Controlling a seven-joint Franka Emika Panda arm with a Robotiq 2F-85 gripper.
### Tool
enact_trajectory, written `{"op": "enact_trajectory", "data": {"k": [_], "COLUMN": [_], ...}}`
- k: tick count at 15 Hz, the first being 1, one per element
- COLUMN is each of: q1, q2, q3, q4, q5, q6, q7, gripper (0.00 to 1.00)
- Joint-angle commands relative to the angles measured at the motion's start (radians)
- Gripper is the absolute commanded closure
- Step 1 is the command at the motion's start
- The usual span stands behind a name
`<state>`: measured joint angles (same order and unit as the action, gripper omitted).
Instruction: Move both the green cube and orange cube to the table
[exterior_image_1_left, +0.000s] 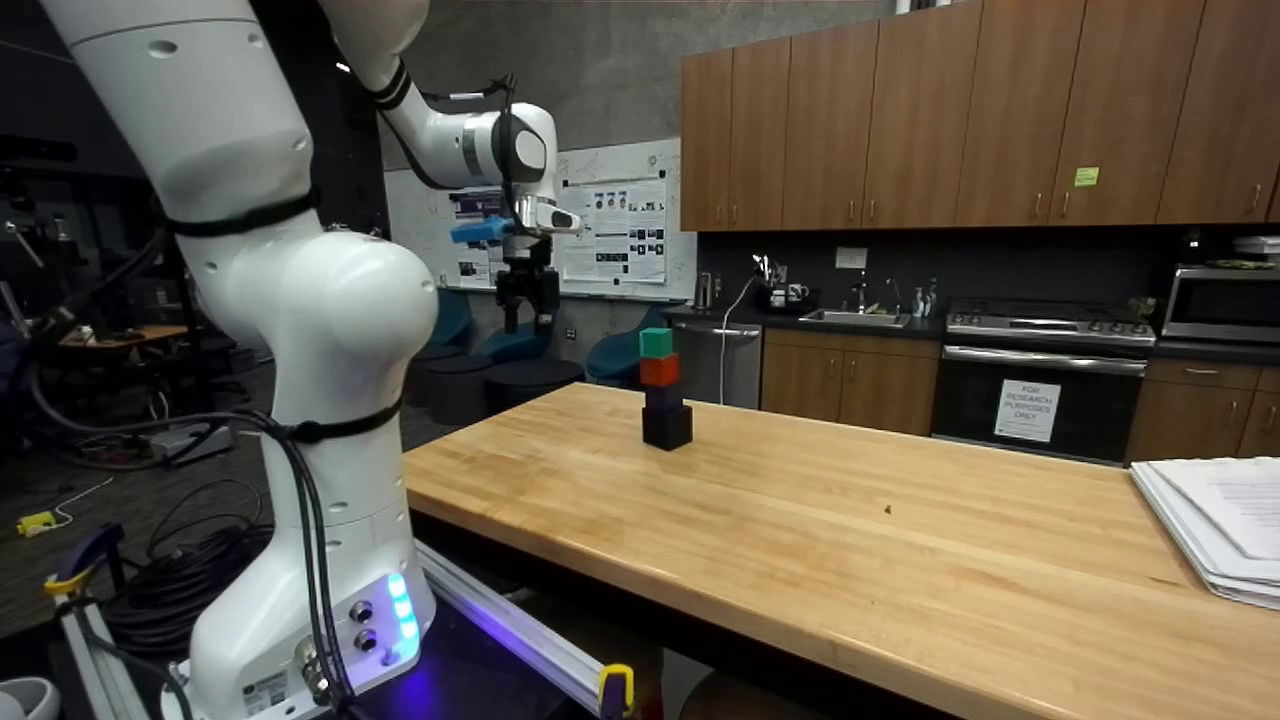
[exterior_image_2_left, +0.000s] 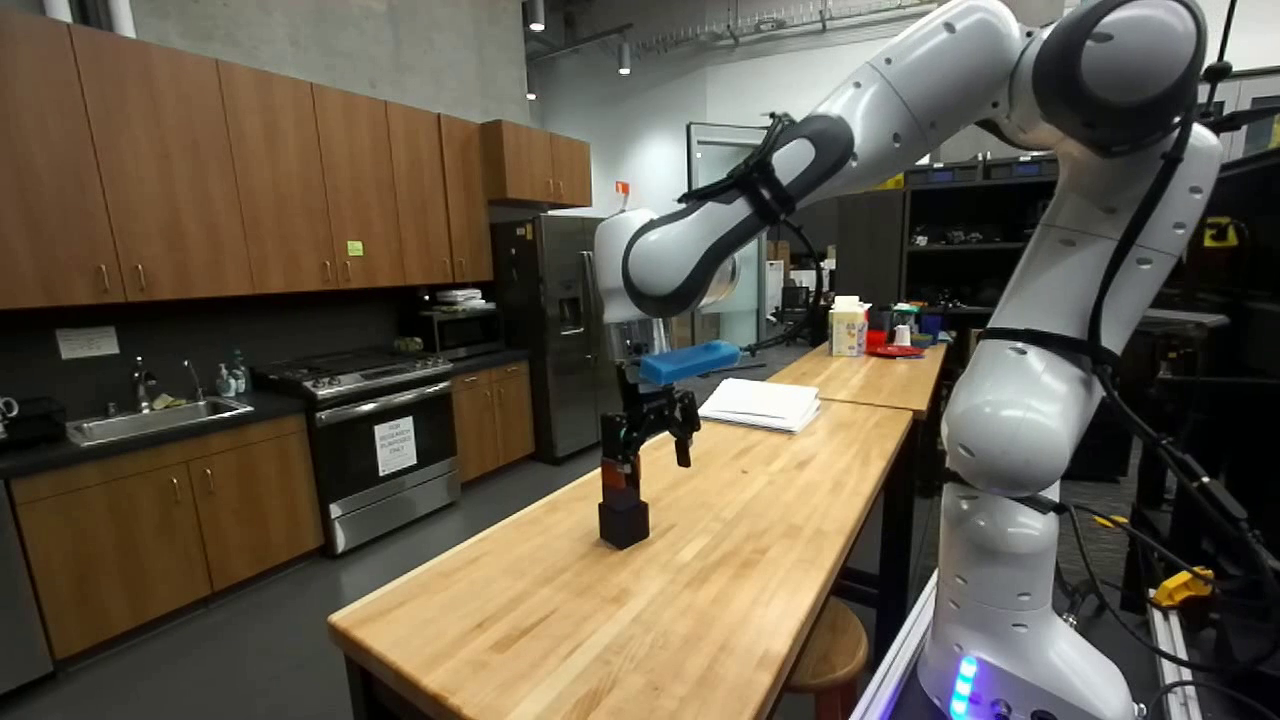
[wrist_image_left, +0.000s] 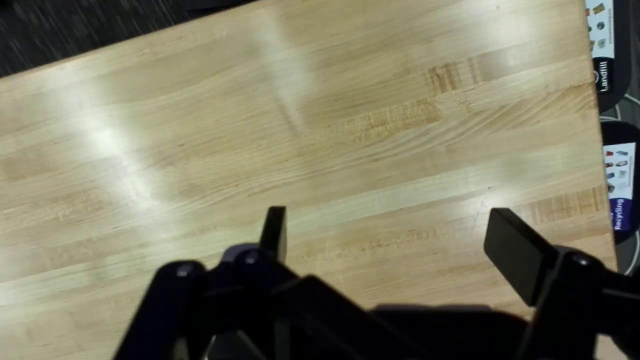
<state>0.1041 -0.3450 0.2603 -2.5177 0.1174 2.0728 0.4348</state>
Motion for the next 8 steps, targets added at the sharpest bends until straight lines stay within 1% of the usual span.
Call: {"op": "enact_trajectory", "data": {"k": [1,8], "q1": [-0.019,-0.064], "q2": [0.060,0.155], "q3": [-0.044,-0.114], "q4": [0.022,0.099], "q5": [-0.053,-0.143], "q6": [0.055,0.117], "q7": [-0.059,-0.113], "gripper": [0.00,0.00]}}
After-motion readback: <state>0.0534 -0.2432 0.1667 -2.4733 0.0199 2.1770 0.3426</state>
